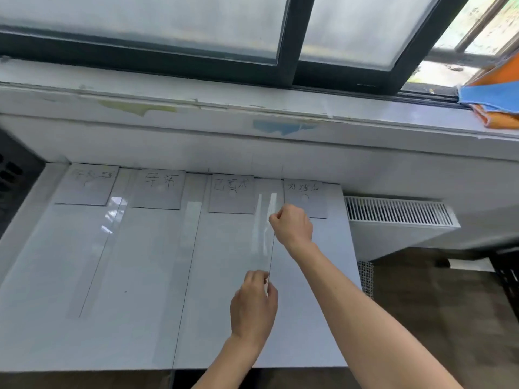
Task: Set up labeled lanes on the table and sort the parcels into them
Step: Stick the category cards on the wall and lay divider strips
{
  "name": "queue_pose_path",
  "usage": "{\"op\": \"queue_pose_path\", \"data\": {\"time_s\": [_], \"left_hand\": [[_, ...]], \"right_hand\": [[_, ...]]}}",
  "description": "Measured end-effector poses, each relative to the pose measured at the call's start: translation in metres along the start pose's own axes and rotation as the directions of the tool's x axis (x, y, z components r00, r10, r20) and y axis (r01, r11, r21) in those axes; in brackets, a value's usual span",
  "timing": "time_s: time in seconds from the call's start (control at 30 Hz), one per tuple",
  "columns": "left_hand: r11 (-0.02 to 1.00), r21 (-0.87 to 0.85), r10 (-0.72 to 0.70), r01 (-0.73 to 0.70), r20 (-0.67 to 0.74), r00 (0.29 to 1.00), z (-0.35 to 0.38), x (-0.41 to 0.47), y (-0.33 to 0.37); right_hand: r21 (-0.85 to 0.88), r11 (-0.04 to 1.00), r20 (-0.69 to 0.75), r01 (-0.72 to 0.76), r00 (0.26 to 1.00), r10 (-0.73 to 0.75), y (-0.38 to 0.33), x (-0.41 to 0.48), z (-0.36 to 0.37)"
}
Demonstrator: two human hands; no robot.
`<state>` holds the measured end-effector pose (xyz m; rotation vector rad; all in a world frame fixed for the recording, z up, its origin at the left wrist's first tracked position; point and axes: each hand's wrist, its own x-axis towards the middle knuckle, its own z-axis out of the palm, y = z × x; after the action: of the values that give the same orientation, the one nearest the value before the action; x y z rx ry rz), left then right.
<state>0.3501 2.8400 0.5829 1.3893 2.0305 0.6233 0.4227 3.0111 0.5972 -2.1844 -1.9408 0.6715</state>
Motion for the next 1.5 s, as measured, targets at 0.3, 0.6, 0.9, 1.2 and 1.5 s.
{"op": "queue_pose_path", "data": {"time_s": [0.3,0.6,0.9,1.2,1.5], "left_hand": [[0.993,-0.018,-0.119,0.121,0.087,0.989,0.048,0.020,0.006],[0.985,-0.014,-0.171,0.173,0.104,0.980,0.060,0.034,0.000],[0.983,0.001,-0.182,0.183,0.124,0.975,0.072,0.041,0.000],[0.981,-0.010,-0.191,0.194,0.109,0.975,0.078,0.042,-0.001],[0.980,-0.007,-0.198,0.200,0.099,0.975,0.080,0.041,-0.005]], "right_hand": [[0.006,0.999,0.071,-0.034,0.997,0.033,0.030,0.027,0.022],[-0.038,0.999,0.119,-0.008,0.993,0.012,0.029,0.040,0.037],[-0.051,0.999,0.139,0.000,0.990,0.007,0.034,0.049,0.043],[-0.037,0.999,0.139,-0.002,0.990,0.007,0.037,0.050,0.044],[-0.022,1.000,0.136,-0.015,0.991,0.018,0.039,0.049,0.045]]}}
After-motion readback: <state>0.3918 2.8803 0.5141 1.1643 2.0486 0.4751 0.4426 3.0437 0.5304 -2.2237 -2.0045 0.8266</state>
